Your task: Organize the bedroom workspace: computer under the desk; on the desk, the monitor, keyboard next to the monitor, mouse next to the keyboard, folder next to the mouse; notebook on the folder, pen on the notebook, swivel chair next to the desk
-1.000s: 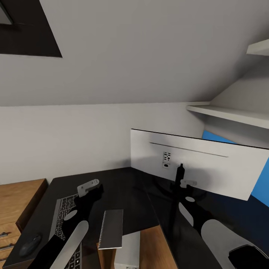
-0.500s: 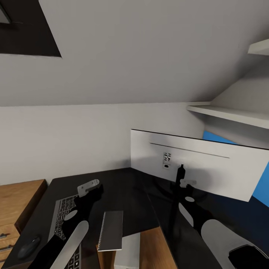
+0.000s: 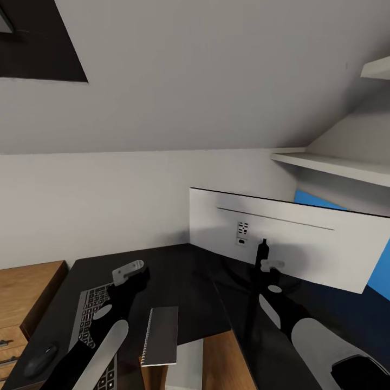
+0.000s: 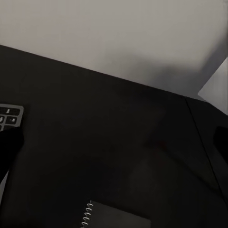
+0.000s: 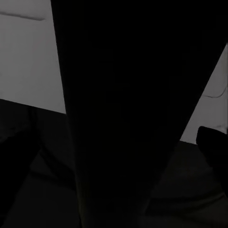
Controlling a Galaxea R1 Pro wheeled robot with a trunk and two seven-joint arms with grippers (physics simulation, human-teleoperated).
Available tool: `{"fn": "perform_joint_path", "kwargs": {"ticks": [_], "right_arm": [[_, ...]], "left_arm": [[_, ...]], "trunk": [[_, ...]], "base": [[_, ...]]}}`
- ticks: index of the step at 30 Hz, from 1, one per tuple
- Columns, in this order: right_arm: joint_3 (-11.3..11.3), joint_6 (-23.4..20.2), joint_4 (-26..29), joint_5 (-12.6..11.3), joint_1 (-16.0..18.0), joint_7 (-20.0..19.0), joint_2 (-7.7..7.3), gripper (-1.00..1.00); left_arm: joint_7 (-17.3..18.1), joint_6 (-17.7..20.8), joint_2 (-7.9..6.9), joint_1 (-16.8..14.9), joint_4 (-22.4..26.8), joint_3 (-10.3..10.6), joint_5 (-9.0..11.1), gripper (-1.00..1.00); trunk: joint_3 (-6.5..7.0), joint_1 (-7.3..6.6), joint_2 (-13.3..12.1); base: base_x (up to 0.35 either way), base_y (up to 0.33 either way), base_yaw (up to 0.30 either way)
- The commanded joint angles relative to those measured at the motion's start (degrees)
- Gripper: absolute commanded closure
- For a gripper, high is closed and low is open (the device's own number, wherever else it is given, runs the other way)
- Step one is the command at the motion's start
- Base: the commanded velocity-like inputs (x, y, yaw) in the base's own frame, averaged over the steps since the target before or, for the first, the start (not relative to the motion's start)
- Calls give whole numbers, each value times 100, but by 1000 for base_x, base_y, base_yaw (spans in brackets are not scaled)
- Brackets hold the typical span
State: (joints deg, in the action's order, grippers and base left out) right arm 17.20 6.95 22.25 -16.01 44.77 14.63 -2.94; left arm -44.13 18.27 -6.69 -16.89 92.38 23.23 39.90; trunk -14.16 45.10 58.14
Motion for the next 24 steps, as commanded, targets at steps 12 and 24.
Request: {"fn": "perform_joint_path", "kwargs": {"ticks": [12,24], "right_arm": [[38,33,-1,-69,6,18,-14,100],[29,41,-1,-86,6,5,-14,100]], "left_arm": [[-43,19,-3,-7,8,9,19,-100],[-43,19,-7,-7,8,7,18,-100]], "trunk": [[-8,1,6],[-8,1,6]], "base": [[0,0,0],[0,0,0]]}}
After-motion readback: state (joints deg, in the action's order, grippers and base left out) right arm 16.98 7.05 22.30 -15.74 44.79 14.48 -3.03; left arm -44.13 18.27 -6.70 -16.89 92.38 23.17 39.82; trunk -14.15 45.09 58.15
